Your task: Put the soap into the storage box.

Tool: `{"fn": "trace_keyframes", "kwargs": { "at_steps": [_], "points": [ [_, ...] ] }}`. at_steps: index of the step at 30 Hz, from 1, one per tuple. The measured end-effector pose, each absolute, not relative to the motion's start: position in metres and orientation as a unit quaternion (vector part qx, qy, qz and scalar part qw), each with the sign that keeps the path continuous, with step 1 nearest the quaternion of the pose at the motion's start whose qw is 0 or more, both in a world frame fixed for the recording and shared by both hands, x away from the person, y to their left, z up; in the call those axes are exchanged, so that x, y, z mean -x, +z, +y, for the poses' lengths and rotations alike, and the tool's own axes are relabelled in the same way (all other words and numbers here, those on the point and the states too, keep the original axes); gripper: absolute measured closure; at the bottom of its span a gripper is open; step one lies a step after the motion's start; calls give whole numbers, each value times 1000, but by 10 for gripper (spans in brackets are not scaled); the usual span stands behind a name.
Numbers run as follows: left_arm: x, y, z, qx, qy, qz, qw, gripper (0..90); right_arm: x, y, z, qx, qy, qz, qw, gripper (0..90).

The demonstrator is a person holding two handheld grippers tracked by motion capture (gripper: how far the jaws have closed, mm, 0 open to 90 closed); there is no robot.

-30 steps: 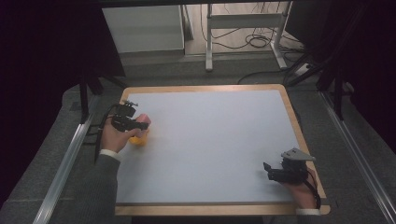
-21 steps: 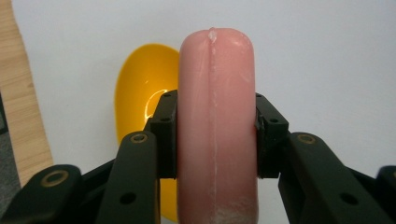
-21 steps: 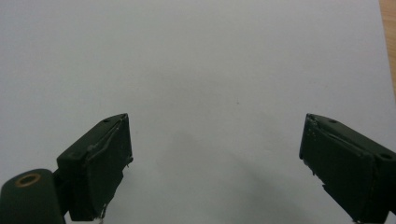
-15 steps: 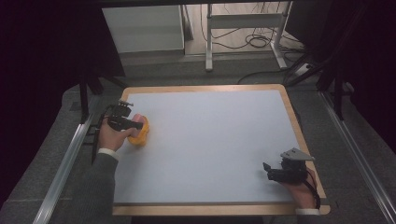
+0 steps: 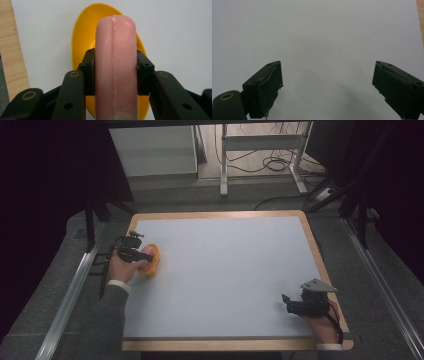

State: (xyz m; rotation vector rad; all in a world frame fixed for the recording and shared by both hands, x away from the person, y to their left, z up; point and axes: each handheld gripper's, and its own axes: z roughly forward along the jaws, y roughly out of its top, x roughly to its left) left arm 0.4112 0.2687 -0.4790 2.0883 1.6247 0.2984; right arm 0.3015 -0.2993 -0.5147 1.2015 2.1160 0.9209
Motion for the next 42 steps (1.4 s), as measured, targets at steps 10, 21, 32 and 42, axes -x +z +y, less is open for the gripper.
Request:
{"fn": "trace_keyframes", "kwargs": {
  "at_steps": [10, 21, 32, 42],
  "points": [
    [-401, -465, 270, -750, 139, 588, 269, 365, -302, -515, -300, -445, 341, 784, 267, 89],
    [-374, -445, 252, -764, 152, 527, 339, 215, -302, -516, -298, -446, 338, 785, 265, 89],
    [-352, -449, 215, -804, 116, 455, 365, 214, -302, -517, -298, -446, 337, 785, 266, 89],
    [-315, -479, 195, -820, 95, 394, 404, 217, -301, -516, -298, -445, 337, 786, 267, 89]
  ]
}}
